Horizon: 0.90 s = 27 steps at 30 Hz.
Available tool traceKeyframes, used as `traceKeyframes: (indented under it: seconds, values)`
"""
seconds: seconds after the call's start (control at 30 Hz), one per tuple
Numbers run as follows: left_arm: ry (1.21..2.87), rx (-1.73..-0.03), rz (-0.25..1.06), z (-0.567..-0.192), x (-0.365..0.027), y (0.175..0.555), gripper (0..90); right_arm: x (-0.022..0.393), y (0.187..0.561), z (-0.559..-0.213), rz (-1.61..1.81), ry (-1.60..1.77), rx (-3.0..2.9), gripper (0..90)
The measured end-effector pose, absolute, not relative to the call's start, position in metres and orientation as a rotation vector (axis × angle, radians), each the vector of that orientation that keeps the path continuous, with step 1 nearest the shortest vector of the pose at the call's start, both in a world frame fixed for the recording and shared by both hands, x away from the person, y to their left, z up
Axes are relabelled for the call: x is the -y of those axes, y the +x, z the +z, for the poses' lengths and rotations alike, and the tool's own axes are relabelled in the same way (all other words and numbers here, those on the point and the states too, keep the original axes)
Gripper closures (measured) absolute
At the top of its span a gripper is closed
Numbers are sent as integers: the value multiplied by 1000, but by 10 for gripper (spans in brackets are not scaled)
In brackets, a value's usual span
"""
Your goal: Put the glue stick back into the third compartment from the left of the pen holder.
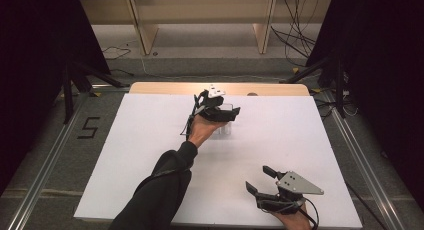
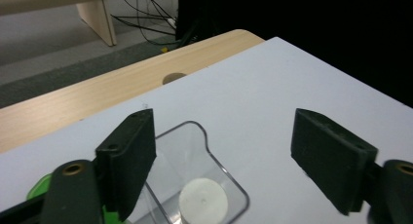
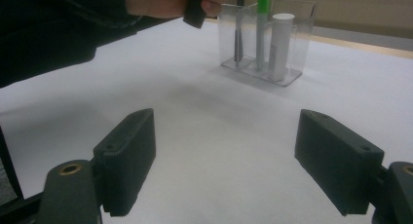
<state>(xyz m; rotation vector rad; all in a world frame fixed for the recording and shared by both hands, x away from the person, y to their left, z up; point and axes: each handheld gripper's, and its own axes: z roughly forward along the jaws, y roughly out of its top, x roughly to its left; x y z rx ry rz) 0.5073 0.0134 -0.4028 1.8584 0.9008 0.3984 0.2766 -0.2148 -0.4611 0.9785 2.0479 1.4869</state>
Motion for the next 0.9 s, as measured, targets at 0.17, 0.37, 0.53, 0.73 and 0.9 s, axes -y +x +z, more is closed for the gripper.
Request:
traceKeyframes:
  seconds: [0.17,0.37,0.53,0.73,0.9]
  values:
    - [1875,-868,357,-394,-19,498,158,214,277,-461,1483,980,-2052,237]
    - [1872,-856,363,-393,-28,486,156,214,277,-462,1484,986,-2053,237]
    - [1850,-869,348,-392,-37,481,156,213,278,-463,1484,986,-2055,237]
    - [1837,-874,308,-390,-49,474,155,213,278,-463,1485,984,-2056,237]
    - [1843,-853,305,-391,-57,465,155,213,278,-463,1479,986,-2061,237]
